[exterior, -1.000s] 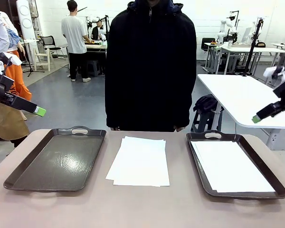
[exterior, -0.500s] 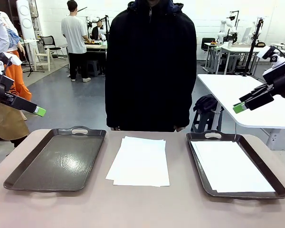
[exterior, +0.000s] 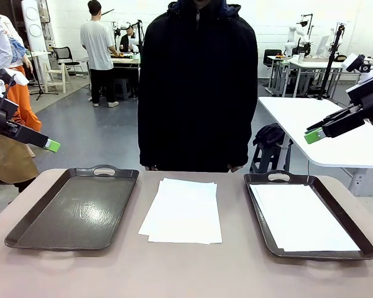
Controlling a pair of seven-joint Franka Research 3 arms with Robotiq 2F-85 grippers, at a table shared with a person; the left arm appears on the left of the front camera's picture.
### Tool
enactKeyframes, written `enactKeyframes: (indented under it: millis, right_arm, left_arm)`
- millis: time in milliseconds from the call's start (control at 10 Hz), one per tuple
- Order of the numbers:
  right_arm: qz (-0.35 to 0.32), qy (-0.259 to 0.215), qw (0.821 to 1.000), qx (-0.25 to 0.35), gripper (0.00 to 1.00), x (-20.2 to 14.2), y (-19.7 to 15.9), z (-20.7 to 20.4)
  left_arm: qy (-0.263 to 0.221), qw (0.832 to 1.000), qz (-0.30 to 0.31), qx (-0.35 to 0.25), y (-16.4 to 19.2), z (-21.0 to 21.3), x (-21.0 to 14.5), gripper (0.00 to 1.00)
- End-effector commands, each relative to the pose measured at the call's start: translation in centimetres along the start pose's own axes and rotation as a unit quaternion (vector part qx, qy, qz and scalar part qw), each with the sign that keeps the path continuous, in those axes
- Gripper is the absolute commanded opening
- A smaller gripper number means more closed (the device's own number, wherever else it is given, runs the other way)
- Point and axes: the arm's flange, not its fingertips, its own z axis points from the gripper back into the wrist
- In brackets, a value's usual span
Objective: Sort the A4 documents.
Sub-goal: Receive the A4 Paper.
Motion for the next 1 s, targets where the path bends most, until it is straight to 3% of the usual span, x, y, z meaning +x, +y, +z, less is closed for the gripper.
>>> enactKeyframes:
  millis: [0, 900]
  right_arm:
    - [-0.021, 0.012, 1.000, 0.003, 1.00, 0.3, -0.3, -0.2]
    - [-0.060, 0.026, 0.998, -0.004, 1.00, -0.4, -1.8, -0.5]
  left_arm:
    - [-0.004, 1.000, 0.002, -0.003, 0.2, -0.2, -0.1, 1.00]
    - [-0.004, 1.000, 0.002, -0.003, 0.2, -0.2, -0.1, 1.00]
